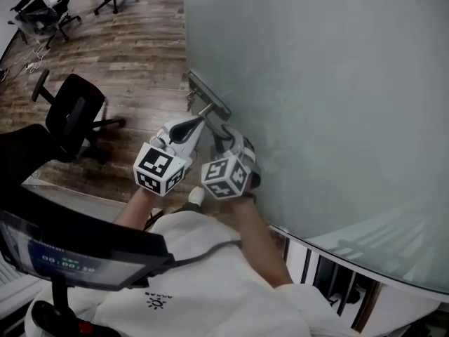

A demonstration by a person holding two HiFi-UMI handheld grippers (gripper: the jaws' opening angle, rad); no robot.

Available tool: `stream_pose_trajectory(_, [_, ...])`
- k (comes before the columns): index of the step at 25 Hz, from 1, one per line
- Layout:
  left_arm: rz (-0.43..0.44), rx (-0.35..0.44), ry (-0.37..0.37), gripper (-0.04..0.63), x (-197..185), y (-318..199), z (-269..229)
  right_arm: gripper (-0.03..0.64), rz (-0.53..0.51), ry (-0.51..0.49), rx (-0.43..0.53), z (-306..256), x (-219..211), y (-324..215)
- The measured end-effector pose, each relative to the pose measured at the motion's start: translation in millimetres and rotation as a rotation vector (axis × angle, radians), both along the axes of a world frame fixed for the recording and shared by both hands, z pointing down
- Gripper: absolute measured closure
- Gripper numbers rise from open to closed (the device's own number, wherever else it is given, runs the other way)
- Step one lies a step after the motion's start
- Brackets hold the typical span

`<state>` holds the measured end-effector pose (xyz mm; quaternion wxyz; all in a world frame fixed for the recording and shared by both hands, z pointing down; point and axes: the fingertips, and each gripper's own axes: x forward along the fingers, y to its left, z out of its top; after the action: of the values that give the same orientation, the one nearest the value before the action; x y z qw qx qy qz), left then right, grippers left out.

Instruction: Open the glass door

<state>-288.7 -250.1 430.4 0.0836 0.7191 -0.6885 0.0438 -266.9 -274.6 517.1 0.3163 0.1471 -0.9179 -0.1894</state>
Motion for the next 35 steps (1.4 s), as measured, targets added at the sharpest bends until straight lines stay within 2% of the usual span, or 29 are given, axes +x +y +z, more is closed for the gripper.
stream_pose_trajectory(5, [0.059,-0.005,0.002,0.590,-11.2,-39.3,0.8,0.497,0.058,-0.001,-0.009,-1.7,-0.8,-40.8])
stream_pose_trajectory(12, [0.126,0.007,0.003,0.589,-17.7,-41.5,11.9,0.497,0.132,-0.008,0.019,8.0,2.1,-56.4])
stream_pose_trajectory(19, [0.164,-0.006,0.007,0.590,-13.3,-79.2,11.3,0.503,0.162,-0.014,0.009,3.9,3.7,-100.8])
stream_pose_trajectory(30, [0.184,-0.023,-0.025,0.590,-4.6,-170.3,8.3,0.509,0.224,-0.032,-0.015,9.0,7.0,-181.8])
stream_pose_trajectory(32, [0.185,-0.026,-0.029,0.590,7.9,-191.4,-2.6,0.509,0.239,-0.034,-0.021,0.3,17.8,-202.6])
stream_pose_trajectory(35, [0.177,-0.047,-0.034,0.590,34.7,-250.2,-25.1,0.506,0.260,-0.053,-0.044,-18.8,42.8,-261.9])
